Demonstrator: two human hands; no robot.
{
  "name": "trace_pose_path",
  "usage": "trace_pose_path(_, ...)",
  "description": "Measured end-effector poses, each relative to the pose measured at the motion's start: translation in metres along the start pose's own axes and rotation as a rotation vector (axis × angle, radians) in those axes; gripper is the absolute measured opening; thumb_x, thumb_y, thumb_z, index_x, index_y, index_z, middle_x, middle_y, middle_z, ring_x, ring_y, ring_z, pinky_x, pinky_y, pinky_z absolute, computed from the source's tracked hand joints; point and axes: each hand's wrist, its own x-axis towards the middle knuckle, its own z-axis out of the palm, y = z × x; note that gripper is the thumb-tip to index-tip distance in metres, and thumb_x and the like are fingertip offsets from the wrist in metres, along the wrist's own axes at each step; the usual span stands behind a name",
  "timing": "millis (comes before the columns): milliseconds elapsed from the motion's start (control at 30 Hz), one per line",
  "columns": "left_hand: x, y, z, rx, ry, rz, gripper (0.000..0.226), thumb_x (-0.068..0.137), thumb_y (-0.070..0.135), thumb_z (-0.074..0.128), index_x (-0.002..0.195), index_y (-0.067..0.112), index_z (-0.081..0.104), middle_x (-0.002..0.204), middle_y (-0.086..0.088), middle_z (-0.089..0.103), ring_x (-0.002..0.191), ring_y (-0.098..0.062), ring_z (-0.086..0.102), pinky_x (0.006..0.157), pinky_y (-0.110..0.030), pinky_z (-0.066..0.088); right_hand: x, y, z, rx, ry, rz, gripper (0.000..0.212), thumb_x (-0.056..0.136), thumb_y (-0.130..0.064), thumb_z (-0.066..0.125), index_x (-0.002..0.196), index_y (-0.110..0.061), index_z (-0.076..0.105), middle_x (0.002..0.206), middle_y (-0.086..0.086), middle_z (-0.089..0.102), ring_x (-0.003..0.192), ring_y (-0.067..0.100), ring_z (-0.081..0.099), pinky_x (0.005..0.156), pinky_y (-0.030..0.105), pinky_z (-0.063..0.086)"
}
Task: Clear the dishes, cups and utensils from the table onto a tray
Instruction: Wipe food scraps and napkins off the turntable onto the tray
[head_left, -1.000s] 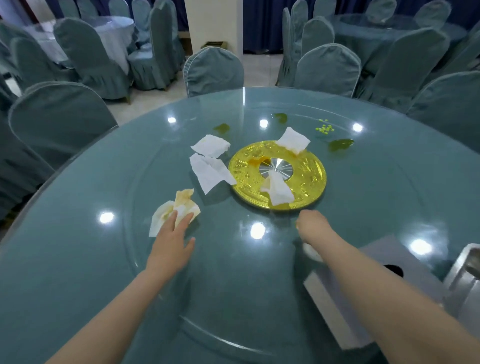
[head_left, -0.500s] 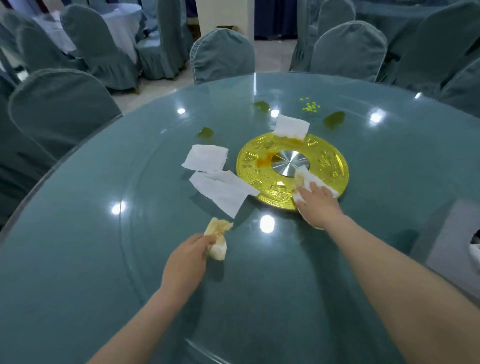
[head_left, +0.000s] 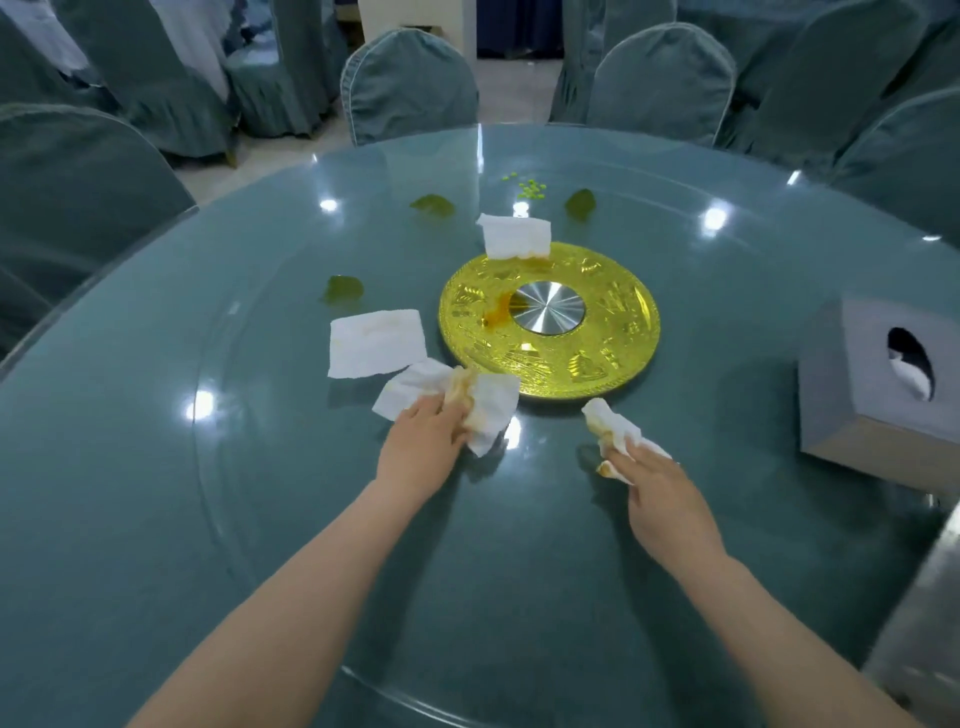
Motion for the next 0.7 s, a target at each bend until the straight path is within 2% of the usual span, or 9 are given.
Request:
trace_pose_path(67,-0.009,0.002,-0.002,-0.151,0.078,0.02,0.027,0.092,0.01,0.046,0.112,0.019,0.062,0.113,-0.004,0.057,0.103,-0.029,0.055,0.071,-0.03,0.035,0.009,0.008,-0.009,0.003,-0.039,0.094,0.061,0.082,0.007,0.038,0.121,-0.034,0.06,0.122,-0.002,0.057,0.094,0.022,0.052,0.065,0.026,0.038)
trace_pose_path(133,-0.02,-0.003,-0.008,-0.227,0.093,0.049,0.027,0.09,0.004,0.047,0.106,0.016,0.066,0.109,-0.005,0.06,0.098,-0.029,0.057,0.073,-0.031,0.038,0.018,0.008,-0.017,0.027,-0.026,0.183,0.059,0.079,0.007,0.04,0.117,-0.031,0.064,0.111,0.005,0.064,0.081,0.026,0.052,0.059,0.028,0.037)
trace_pose_path(167,-0.025,-0.008,-0.013,-0.264,0.136,0.052,0.026,0.089,0.003,0.049,0.105,0.014,0.067,0.108,-0.005,0.061,0.096,-0.03,0.058,0.075,-0.033,0.041,0.022,0.003,-0.02,0.043,-0.006,0.206,0.059,0.079,0.007,0.041,0.121,-0.028,0.064,0.112,0.009,0.066,0.086,0.03,0.055,0.062,0.031,0.041)
trace_pose_path(233,-0.034,-0.022,-0.026,-0.314,0.266,0.018,0.024,0.086,0.0,0.055,0.1,0.013,0.069,0.103,-0.005,0.063,0.091,-0.03,0.059,0.073,-0.034,0.044,0.034,-0.018,-0.022,0.116,0.061,0.152,0.059,0.081,0.007,0.042,0.128,-0.023,0.06,0.126,0.011,0.062,0.107,0.036,0.056,0.081,0.036,0.046)
trace_pose_path(333,-0.045,-0.049,-0.05,-0.318,0.413,-0.052,0.022,0.082,-0.004,0.059,0.094,0.011,0.07,0.099,-0.006,0.064,0.087,-0.031,0.06,0.069,-0.031,0.042,0.06,-0.076,-0.014,0.215,0.077,-0.037,0.057,0.087,0.003,0.043,0.136,-0.024,0.052,0.141,0.004,0.05,0.126,0.029,0.044,0.1,0.034,0.037)
trace_pose_path(433,-0.056,-0.073,-0.069,-0.312,0.442,-0.117,0.022,0.083,-0.003,0.058,0.096,0.012,0.069,0.1,-0.005,0.063,0.087,-0.028,0.059,0.07,-0.032,0.043,0.087,-0.139,0.008,0.266,-0.006,-0.169,0.051,0.093,-0.005,0.041,0.14,-0.024,0.046,0.145,0.005,0.044,0.13,0.03,0.038,0.105,0.036,0.033)
trace_pose_path(533,-0.069,-0.094,-0.077,-0.308,0.47,-0.181,0.024,0.083,-0.003,0.057,0.096,0.014,0.069,0.102,-0.003,0.063,0.088,-0.022,0.056,0.069,-0.021,0.032,0.099,-0.188,0.037,0.231,-0.141,-0.21,0.05,0.098,-0.017,0.039,0.145,-0.031,0.035,0.148,0.008,0.036,0.125,0.035,0.039,0.103,0.039,0.034)
trace_pose_path(633,-0.081,-0.113,-0.081,-0.323,0.485,-0.232,0.025,0.082,-0.003,0.058,0.094,0.015,0.069,0.102,0.001,0.064,0.087,-0.016,0.053,0.067,-0.017,0.029,0.088,-0.197,0.063,-0.014,-0.257,-0.195,0.051,0.098,-0.046,0.034,0.147,-0.04,0.021,0.156,0.007,0.021,0.138,0.032,0.024,0.108,0.043,0.027)
trace_pose_path(700,-0.088,-0.122,-0.081,-0.331,0.472,-0.255,0.024,0.082,-0.002,0.058,0.093,0.016,0.069,0.101,0.003,0.063,0.087,-0.015,0.053,0.07,-0.022,0.033,0.075,-0.183,0.067,-0.063,-0.241,-0.16,0.054,0.096,-0.053,0.037,0.146,-0.04,0.026,0.159,0.002,0.017,0.144,0.024,0.018,0.111,0.04,0.023)
